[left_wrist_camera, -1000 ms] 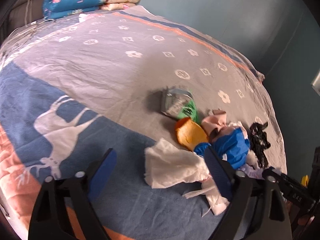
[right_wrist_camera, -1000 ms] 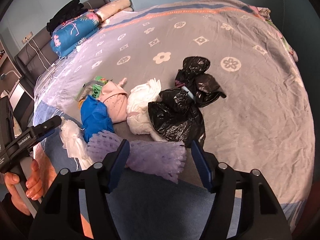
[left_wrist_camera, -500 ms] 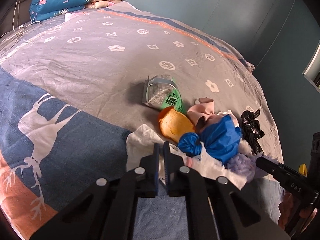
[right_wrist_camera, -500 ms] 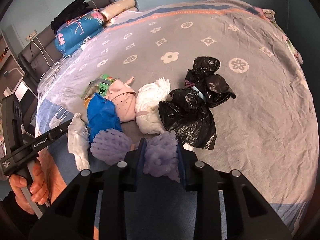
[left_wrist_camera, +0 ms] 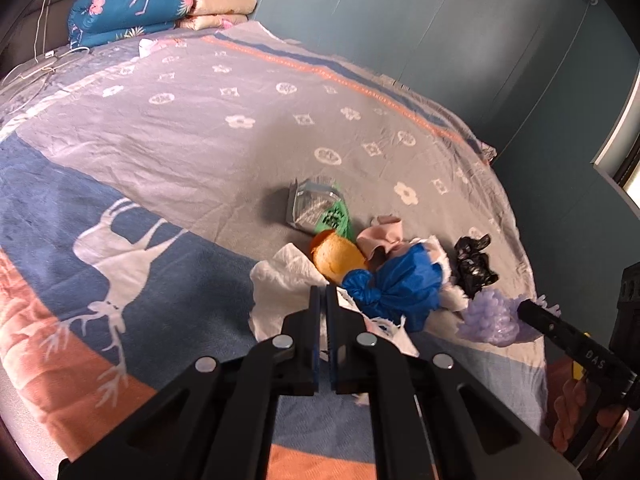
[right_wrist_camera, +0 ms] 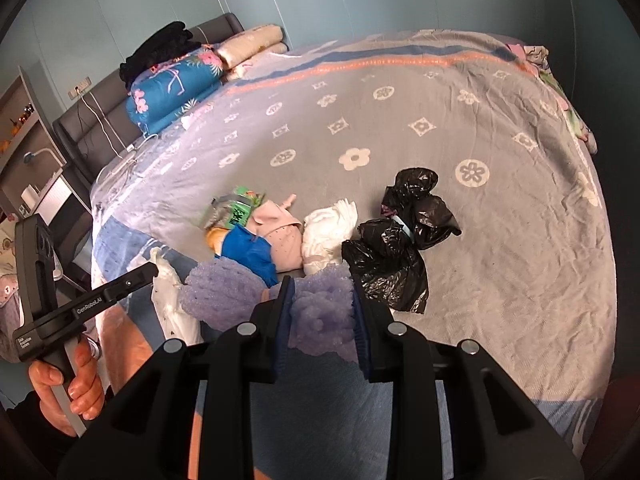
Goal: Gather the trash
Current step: 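Lift the tissue and foam net with both tools and carry them over the yellow bin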
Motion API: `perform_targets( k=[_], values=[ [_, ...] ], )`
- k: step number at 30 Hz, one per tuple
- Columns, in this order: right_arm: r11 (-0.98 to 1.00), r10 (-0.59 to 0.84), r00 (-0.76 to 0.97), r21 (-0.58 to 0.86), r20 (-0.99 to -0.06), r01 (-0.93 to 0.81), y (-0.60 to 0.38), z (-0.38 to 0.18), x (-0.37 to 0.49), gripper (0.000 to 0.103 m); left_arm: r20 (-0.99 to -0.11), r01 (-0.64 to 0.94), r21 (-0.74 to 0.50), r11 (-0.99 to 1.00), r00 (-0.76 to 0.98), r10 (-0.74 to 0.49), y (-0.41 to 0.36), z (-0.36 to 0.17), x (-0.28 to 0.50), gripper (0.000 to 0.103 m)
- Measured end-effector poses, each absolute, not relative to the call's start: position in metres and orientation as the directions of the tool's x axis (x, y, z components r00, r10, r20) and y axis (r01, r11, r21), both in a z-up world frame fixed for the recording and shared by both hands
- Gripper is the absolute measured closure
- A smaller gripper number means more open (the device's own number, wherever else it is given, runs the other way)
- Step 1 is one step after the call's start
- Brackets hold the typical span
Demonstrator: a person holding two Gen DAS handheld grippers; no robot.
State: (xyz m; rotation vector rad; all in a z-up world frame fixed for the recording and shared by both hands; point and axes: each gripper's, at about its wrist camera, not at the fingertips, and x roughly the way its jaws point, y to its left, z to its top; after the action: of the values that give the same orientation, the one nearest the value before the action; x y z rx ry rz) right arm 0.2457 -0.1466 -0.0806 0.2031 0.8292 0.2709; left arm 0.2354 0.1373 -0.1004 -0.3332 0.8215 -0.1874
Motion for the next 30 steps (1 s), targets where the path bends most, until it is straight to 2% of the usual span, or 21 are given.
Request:
perform_targets(
  k=[22,30],
  values=[
    [0.930,0.355,0.714,0.308,-0.604,-0.202,-0.158,-0.024,0.192,0.077,-0.563,0.082,-0.318,0.944,0.785,-0.258,0.127,-0.017,0.174,0.100],
    [0.923,0.359,0.763,0.326,-0.537,-0.205,-0.174,0.006,0.167,0.076,-0.516,0.114,-0.301,0.947,0.816,-0.262,0.112,0.012,0.153,0.100]
  ],
)
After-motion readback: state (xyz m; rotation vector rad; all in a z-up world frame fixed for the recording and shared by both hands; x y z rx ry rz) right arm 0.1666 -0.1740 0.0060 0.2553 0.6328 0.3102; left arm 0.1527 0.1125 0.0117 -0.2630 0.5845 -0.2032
